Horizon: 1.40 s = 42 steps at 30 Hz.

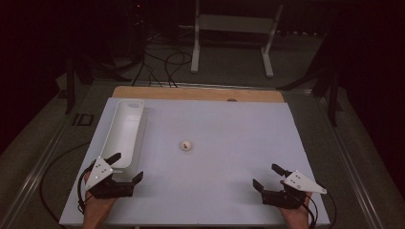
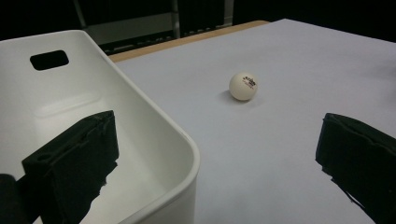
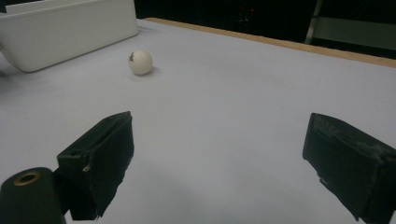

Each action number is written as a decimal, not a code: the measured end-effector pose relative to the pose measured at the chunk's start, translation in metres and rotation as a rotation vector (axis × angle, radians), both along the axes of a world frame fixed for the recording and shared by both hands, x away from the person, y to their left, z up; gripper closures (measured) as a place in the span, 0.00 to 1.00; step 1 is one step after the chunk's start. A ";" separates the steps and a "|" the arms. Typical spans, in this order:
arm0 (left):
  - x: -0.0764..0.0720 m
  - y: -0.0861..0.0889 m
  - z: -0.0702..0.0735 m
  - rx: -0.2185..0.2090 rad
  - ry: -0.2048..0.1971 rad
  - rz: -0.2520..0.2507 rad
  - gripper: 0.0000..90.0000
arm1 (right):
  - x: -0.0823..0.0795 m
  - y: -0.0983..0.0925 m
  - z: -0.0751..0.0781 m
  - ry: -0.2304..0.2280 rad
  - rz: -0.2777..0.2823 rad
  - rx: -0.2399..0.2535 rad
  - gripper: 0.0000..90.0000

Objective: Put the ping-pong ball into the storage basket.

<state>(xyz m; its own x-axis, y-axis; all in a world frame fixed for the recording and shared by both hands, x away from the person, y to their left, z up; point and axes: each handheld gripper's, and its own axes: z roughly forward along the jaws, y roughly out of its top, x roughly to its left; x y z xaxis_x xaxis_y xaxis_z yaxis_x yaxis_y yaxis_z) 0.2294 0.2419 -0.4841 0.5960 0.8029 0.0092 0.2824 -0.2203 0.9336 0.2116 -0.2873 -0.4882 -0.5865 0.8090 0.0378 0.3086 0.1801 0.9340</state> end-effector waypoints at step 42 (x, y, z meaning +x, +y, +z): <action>0.006 -0.014 0.034 0.032 0.047 -0.043 0.00 | 0.005 0.000 -0.002 0.023 -0.007 -0.020 0.09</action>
<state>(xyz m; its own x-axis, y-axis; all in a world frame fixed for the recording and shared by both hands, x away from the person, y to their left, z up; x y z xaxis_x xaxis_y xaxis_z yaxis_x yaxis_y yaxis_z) 0.2350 0.2279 -0.4499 0.6302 0.7764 0.0061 0.3153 -0.2631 0.9118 0.2164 -0.2874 -0.4901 -0.5797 0.8141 0.0354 0.3315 0.1960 0.9229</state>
